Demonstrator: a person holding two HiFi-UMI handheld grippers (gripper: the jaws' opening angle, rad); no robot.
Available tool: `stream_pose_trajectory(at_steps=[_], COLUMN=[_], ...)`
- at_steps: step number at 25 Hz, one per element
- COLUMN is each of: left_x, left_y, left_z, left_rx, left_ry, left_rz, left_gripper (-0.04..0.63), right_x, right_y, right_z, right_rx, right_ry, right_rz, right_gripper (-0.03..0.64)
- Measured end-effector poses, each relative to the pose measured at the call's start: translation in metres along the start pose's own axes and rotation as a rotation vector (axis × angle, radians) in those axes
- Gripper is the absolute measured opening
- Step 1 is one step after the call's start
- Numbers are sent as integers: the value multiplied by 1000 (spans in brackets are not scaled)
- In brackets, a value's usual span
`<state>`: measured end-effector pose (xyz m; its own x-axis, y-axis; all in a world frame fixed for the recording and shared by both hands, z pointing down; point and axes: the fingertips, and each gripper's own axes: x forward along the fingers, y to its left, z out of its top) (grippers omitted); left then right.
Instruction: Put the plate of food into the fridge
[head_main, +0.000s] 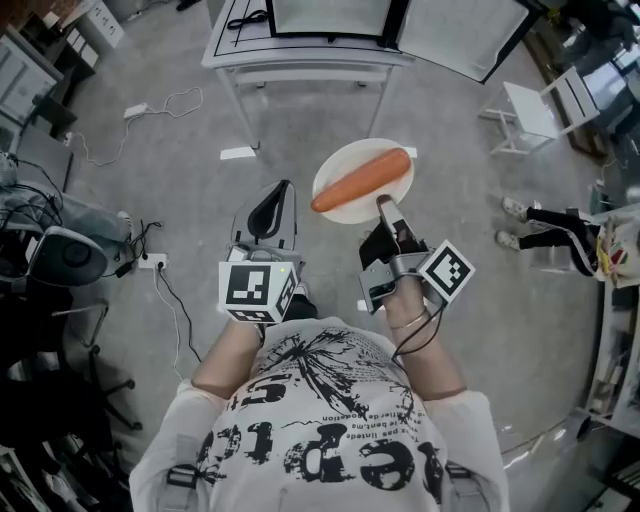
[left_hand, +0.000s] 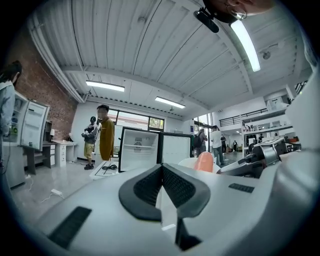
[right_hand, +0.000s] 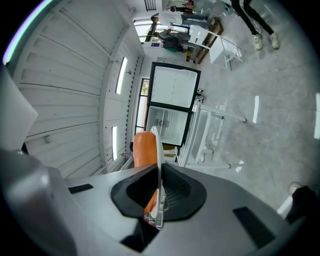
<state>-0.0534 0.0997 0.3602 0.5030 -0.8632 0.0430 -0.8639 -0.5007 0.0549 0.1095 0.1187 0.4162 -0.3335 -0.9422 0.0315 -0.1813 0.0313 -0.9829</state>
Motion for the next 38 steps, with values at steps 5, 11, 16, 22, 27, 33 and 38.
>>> stream_pose_trajectory(at_steps=[5, 11, 16, 22, 27, 33, 38], left_x=[45, 97, 101, 142, 219, 289, 328], left_y=[54, 109, 111, 127, 143, 147, 154], left_z=[13, 13, 5, 1, 11, 29, 31], left_rx=[0, -13, -23, -26, -27, -12, -24], left_ry=[-16, 3, 16, 22, 23, -17, -22], left_rz=[-44, -69, -77, -39, -3, 34, 64], left_gripper=[8, 8, 8, 8, 8, 8, 8], right_x=[61, 135, 141, 183, 251, 311, 346], right_y=[4, 4, -1, -8, -10, 1, 0], right_z=[0, 4, 5, 23, 71, 129, 159], right_rx=[35, 50, 46, 61, 66, 34, 29], right_ry=[-57, -77, -75, -31, 17, 58, 80], right_rz=[-6, -23, -36, -27, -16, 34, 47], right_gripper=[21, 21, 21, 21, 21, 21, 21])
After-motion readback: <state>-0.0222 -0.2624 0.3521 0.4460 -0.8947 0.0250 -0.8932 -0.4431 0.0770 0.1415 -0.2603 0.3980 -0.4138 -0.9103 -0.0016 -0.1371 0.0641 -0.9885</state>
